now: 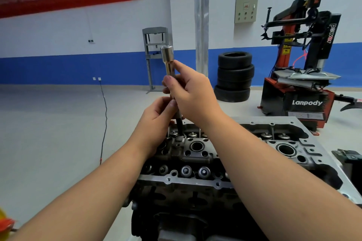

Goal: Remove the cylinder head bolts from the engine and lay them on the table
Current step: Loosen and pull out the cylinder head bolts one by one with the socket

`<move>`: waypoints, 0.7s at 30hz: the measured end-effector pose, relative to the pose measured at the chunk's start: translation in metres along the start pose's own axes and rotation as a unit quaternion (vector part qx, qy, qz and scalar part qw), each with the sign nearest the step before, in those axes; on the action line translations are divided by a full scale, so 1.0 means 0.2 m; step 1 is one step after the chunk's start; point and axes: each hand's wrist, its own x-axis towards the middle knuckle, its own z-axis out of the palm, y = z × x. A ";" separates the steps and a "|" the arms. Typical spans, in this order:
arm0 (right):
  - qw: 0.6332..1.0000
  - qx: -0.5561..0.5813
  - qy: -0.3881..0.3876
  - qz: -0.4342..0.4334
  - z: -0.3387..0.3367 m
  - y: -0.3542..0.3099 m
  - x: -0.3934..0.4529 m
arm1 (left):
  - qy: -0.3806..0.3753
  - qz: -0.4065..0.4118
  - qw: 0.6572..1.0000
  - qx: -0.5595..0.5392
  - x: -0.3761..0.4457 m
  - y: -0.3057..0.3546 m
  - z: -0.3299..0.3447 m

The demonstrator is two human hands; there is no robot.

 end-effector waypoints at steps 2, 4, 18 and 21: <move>1.000 0.009 -0.018 0.012 0.00 0.00 0.00 | -0.028 -0.009 0.999 -0.015 -0.01 0.01 0.00; 1.000 0.006 -0.018 -0.002 0.00 0.00 0.00 | -0.026 -0.002 1.000 -0.002 -0.01 0.01 -0.01; 1.000 -0.019 -0.002 -0.018 0.00 0.00 0.00 | 0.004 0.013 1.000 0.006 0.00 0.01 0.00; 0.997 -0.051 0.032 -0.051 0.00 0.01 0.00 | 0.018 0.014 1.000 0.002 0.00 0.00 0.00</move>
